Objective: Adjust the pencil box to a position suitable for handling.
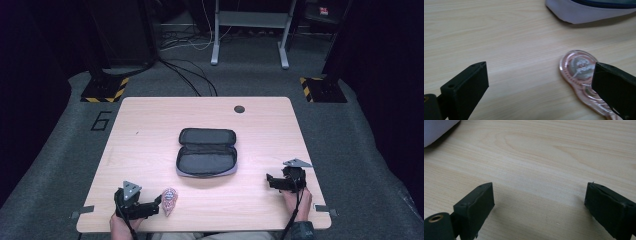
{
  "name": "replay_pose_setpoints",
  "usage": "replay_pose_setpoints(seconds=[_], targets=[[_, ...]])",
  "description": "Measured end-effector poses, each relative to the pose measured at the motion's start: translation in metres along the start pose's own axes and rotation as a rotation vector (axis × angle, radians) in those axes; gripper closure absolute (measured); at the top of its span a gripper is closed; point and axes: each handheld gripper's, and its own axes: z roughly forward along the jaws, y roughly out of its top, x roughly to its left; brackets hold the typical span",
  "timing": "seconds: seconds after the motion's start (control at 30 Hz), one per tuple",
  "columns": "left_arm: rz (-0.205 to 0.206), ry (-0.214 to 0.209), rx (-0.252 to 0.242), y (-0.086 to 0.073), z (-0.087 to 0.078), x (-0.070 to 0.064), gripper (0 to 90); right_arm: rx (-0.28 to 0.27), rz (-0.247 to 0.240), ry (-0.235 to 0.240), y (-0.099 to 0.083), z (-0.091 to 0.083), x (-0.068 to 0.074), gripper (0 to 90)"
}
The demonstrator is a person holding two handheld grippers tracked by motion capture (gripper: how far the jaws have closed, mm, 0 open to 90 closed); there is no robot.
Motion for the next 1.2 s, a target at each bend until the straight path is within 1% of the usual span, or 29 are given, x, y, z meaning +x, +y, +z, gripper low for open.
replay_pose_setpoints(seconds=[0.03,0.1,0.13,0.17,0.23,0.27,0.3,0.33,0.37,0.4,0.43,0.47,0.5,0.57,0.6,0.67,0.7,0.73,0.8,0.87,0.93,0.97,1.0,1.07,1.1,1.13,1.2], targets=[[0.006,-0.009,0.007,0.0,0.002,-0.004,1.0,0.0,0.002,0.001,0.0,0.0,0.0,8.6],[0.006,-0.018,0.001,0.0,0.005,-0.009,0.2,-0.002,0.006,0.004,0.0,0.0,0.0,8.7],[0.014,-0.03,0.01,0.0,0.007,-0.014,0.0,-0.009,0.002,0.002,0.0,0.0,-0.001,9.0],[0.014,-0.03,0.01,0.0,0.007,-0.014,0.0,-0.009,0.002,0.002,0.0,0.0,-0.001,9.0],[0.024,-0.03,0.008,0.0,0.011,-0.02,0.0,-0.008,0.0,0.005,0.0,0.0,-0.001,9.2],[0.037,-0.043,0.026,0.001,0.013,-0.024,0.1,-0.004,-0.001,-0.001,0.0,0.0,0.0,9.4],[0.037,-0.043,0.026,0.001,0.013,-0.024,0.2,-0.005,-0.006,-0.001,0.0,0.0,0.0,9.6],[0.043,-0.037,0.022,0.001,0.015,-0.026,0.2,-0.005,-0.006,-0.001,0.0,0.0,0.0,9.6],[0.053,-0.033,0.028,0.002,0.017,-0.029,0.7,-0.009,-0.011,-0.006,0.0,0.001,0.001,9.7],[0.059,-0.034,0.038,0.002,0.018,-0.03,6.0,-0.007,-0.01,-0.009,0.0,0.001,0.001,9.7],[0.068,-0.04,0.046,0.002,0.019,-0.031,9.4,0.0,-0.012,-0.006,0.0,0.001,0.001,9.8],[0.067,-0.039,0.046,0.002,0.021,-0.032,13.8,-0.005,-0.01,-0.005,0.0,0.001,0.001,10.1],[0.076,-0.041,0.05,0.002,0.022,-0.032,13.8,-0.005,-0.01,-0.005,0.0,0.001,0.001,10.1],[0.07,-0.042,0.045,0.001,0.023,-0.035,14.8,-0.007,-0.015,0.0,0.0,0.001,0.0,10.2],[0.081,-0.038,0.047,0.002,0.023,-0.036,14.9,-0.008,-0.009,0.0,0.0,0.001,0.0,10.4],[0.085,-0.046,0.049,0.001,0.024,-0.039,14.9,-0.008,-0.009,0.0,0.0,0.001,0.0,10.4],[0.091,-0.034,0.05,0.001,0.025,-0.041,15.1,-0.007,-0.008,-0.002,0.0,0.0,0.0,10.5],[0.103,-0.03,0.056,0.0,0.026,-0.041,17.5,-0.007,-0.003,0.0,0.0,0.0,0.0,10.7],[0.099,-0.028,0.062,-0.001,0.027,-0.042,18.0,-0.008,-0.003,0.0,0.0,0.0,0.0,10.7],[0.095,-0.023,0.07,-0.001,0.028,-0.043,21.3,-0.008,-0.002,0.0,0.0,0.0,0.0,10.9],[0.106,-0.036,0.074,-0.002,0.029,-0.042,24.9,-0.009,-0.002,0.0,0.0,0.0,0.0,11.1],[0.106,-0.036,0.074,-0.002,0.029,-0.042,26.3,-0.009,-0.001,0.0,0.0,0.0,0.0,11.2],[0.109,-0.04,0.078,-0.002,0.028,-0.042,26.3,-0.009,-0.001,0.0,0.0,0.0,0.0,11.2],[0.118,-0.058,0.071,-0.003,0.028,-0.041,30.6,-0.009,-0.001,-0.001,0.0,0.0,0.0,11.5],[0.118,-0.062,0.071,-0.003,0.028,-0.041,34.2,-0.009,0.0,-0.002,0.0,0.0,0.0,11.6],[0.122,-0.07,0.081,-0.003,0.027,-0.04,34.7,-0.01,0.0,-0.002,0.0,0.0,0.0,11.6],[0.121,-0.072,0.068,-0.004,0.027,-0.039,37.4,-0.01,0.0,-0.001,0.0,0.0,0.0,12.1]])
